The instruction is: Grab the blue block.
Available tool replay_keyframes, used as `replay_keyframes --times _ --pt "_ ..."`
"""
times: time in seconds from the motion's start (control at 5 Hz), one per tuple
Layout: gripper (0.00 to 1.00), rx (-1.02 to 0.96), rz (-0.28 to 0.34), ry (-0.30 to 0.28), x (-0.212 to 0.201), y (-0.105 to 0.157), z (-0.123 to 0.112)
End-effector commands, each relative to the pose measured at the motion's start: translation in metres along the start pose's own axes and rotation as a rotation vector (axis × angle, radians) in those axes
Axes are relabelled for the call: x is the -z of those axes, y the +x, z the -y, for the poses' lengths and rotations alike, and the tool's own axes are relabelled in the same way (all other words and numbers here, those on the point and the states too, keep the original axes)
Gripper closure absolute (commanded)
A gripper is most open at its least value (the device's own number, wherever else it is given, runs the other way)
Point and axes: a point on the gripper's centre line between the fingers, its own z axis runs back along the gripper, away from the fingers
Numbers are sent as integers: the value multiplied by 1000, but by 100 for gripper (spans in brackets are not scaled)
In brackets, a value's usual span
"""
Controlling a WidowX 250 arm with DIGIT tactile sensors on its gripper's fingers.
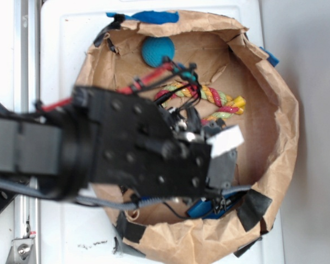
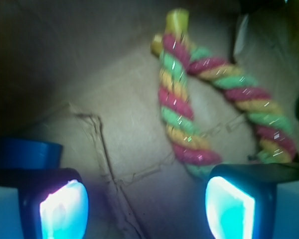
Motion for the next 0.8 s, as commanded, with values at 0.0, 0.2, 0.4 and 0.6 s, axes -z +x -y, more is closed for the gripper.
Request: replay_keyframes --times 0.0,0.2,0.4,0.6 --pt "0 -8 5 -50 -11 11 20" --pt "0 -66 13 -168 -24 1 19" --pt "0 -69 13 -217 -38 -9 11" --pt "0 -82 -1 -261 -46 -16 3"
